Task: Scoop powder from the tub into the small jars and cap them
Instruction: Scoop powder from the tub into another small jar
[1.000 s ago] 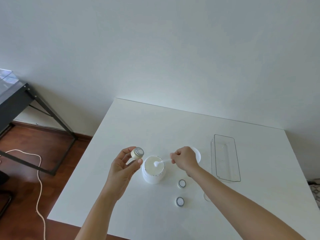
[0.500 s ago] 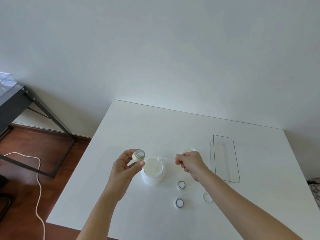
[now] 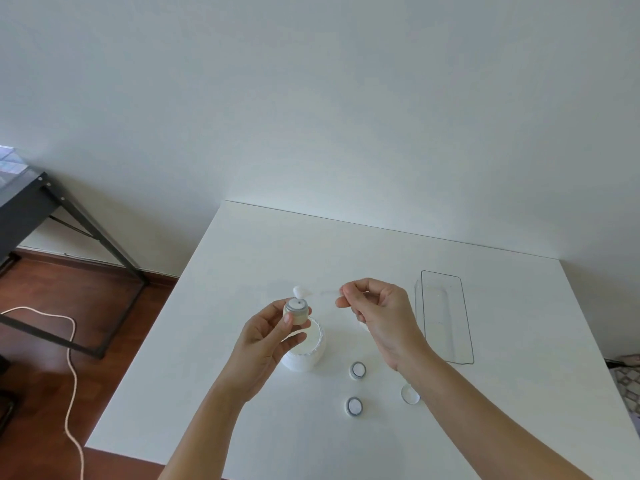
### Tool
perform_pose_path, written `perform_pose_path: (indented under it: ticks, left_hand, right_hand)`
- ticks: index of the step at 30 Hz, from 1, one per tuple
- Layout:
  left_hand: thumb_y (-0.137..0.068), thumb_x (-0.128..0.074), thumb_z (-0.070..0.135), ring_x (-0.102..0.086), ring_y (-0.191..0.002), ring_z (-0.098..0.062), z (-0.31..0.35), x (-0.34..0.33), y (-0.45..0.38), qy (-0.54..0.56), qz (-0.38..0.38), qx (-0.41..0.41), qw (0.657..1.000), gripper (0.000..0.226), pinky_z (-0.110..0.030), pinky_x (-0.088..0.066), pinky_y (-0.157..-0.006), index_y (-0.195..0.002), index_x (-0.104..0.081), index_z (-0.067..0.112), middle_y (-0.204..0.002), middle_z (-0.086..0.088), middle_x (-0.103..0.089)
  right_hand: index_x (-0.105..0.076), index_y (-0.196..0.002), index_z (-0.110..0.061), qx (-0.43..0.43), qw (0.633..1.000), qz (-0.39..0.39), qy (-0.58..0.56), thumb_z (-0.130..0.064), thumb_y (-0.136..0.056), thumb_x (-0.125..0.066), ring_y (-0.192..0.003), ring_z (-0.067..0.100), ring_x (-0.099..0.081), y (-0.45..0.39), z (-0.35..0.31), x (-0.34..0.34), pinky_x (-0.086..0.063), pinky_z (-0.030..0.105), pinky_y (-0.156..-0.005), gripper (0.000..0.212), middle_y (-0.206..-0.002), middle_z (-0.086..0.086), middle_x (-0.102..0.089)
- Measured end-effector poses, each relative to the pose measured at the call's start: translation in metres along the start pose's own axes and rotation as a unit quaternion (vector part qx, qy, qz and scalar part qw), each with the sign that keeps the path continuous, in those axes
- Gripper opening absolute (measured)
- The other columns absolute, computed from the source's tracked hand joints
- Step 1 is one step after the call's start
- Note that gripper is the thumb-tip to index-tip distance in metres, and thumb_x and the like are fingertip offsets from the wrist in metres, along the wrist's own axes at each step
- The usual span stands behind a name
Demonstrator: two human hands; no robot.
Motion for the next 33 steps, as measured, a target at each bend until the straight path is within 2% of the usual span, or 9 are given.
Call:
perform_pose_path:
  ticks: [3, 8, 13, 17, 20, 25, 28, 31, 33]
  left_hand:
    - [-0.091, -0.058, 0.028, -0.069, -0.102, -0.016, 0.001, -0.001, 0.0, 0.004, -0.001, -0.002, 1.0, 0.031, -0.027, -0.056, -0.086, -0.116, -0.071, 0.013, -0.114, -0.007, -0.073]
    - [-0.094, -0.054, 0.028, -0.07, -0.101, -0.016, 0.002, -0.001, 0.0, 0.018, -0.003, -0.004, 1.0, 0.033, -0.027, -0.056, -0.087, -0.117, -0.07, 0.011, -0.112, -0.007, -0.074]
    - [-0.091, -0.058, 0.033, -0.069, -0.099, -0.015, 0.006, -0.003, 0.001, 0.022, -0.01, -0.007, 1.0, 0.033, -0.027, -0.056, -0.087, -0.112, -0.075, 0.015, -0.11, -0.006, -0.074]
    - [-0.094, -0.054, 0.029, -0.07, -0.097, -0.015, 0.006, -0.002, 0.001, 0.03, -0.005, -0.006, 1.0, 0.032, -0.027, -0.056, -0.086, -0.112, -0.075, 0.015, -0.109, -0.007, -0.074]
    - [-0.093, -0.055, 0.03, -0.07, -0.097, -0.015, 0.006, -0.002, 0.002, 0.028, -0.005, -0.008, 1.0, 0.032, -0.027, -0.056, -0.087, -0.112, -0.075, 0.013, -0.11, -0.008, -0.073]
    - [-0.083, -0.067, 0.034, -0.072, -0.101, -0.021, 0.009, 0.0, 0.002, 0.037, -0.004, -0.021, 0.999, 0.04, -0.028, -0.057, -0.087, -0.114, -0.071, 0.008, -0.11, -0.011, -0.074]
    - [-0.088, -0.065, 0.022, -0.071, -0.107, -0.025, 0.009, 0.002, 0.001, 0.028, -0.005, -0.026, 0.999, 0.028, -0.028, -0.056, -0.089, -0.113, -0.072, 0.011, -0.112, -0.01, -0.074]
    - [-0.089, -0.064, 0.013, -0.071, -0.109, -0.027, 0.009, 0.001, 0.0, 0.011, -0.015, -0.028, 0.999, 0.025, -0.028, -0.055, -0.09, -0.112, -0.073, 0.015, -0.11, -0.007, -0.073]
    - [-0.088, -0.068, 0.014, -0.071, -0.109, -0.026, 0.011, -0.001, 0.0, 0.002, -0.022, -0.032, 0.999, 0.025, -0.028, -0.055, -0.091, -0.112, -0.074, 0.018, -0.109, -0.005, -0.074]
  right_hand:
    - [-0.071, -0.084, -0.01, 0.053, 0.998, -0.002, 0.021, -0.017, -0.091, -0.064, -0.063, -0.001, -0.064, 0.002, -0.001, -0.001, -0.042, 0.007, -0.06, 0.012, -0.068, -0.002, -0.073]
    - [-0.071, -0.084, -0.011, 0.13, 0.988, -0.008, 0.078, -0.013, -0.09, -0.064, -0.065, 0.0, -0.065, 0.006, -0.004, 0.0, -0.045, 0.008, -0.064, 0.01, -0.073, 0.001, -0.074]
    - [-0.072, -0.081, -0.022, 0.196, 0.963, 0.016, 0.183, -0.014, -0.087, -0.068, -0.071, 0.005, -0.066, 0.012, -0.007, 0.002, -0.049, 0.019, -0.065, 0.011, -0.075, -0.012, -0.073]
    - [-0.075, -0.084, -0.019, 0.257, 0.936, 0.038, 0.237, -0.013, -0.085, -0.071, -0.07, -0.001, -0.059, 0.017, -0.01, 0.005, -0.041, 0.008, -0.068, 0.007, -0.077, -0.018, -0.07]
    - [-0.076, -0.084, -0.017, 0.284, 0.925, 0.039, 0.249, -0.01, -0.084, -0.071, -0.072, -0.002, -0.059, 0.018, -0.013, 0.009, -0.042, 0.008, -0.07, 0.008, -0.077, -0.024, -0.066]
    - [-0.074, -0.081, -0.016, 0.27, 0.934, 0.055, 0.227, -0.01, -0.086, -0.069, -0.07, 0.0, -0.061, 0.018, -0.019, 0.017, -0.041, 0.006, -0.066, 0.009, -0.075, -0.016, -0.07]
    - [-0.072, -0.079, -0.016, 0.223, 0.955, 0.046, 0.188, -0.015, -0.09, -0.065, -0.065, -0.002, -0.064, 0.017, -0.022, 0.017, -0.039, 0.007, -0.056, 0.013, -0.069, -0.009, -0.072]
    - [-0.07, -0.076, -0.017, 0.159, 0.973, 0.033, 0.166, -0.021, -0.091, -0.063, -0.047, -0.001, -0.05, 0.014, -0.023, 0.014, -0.034, 0.009, -0.047, 0.017, -0.066, -0.006, -0.073]
    - [-0.071, -0.075, -0.016, 0.141, 0.975, 0.027, 0.172, -0.022, -0.091, -0.063, -0.043, 0.0, -0.046, 0.012, -0.023, 0.013, -0.031, 0.008, -0.045, 0.018, -0.065, -0.006, -0.073]
Point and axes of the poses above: each hand's wrist, its own y-axis away from the middle knuckle, its own x-axis out of the back of the hand, z = x × y, the point moved 2 cm from there along -y, towards the middle knuckle
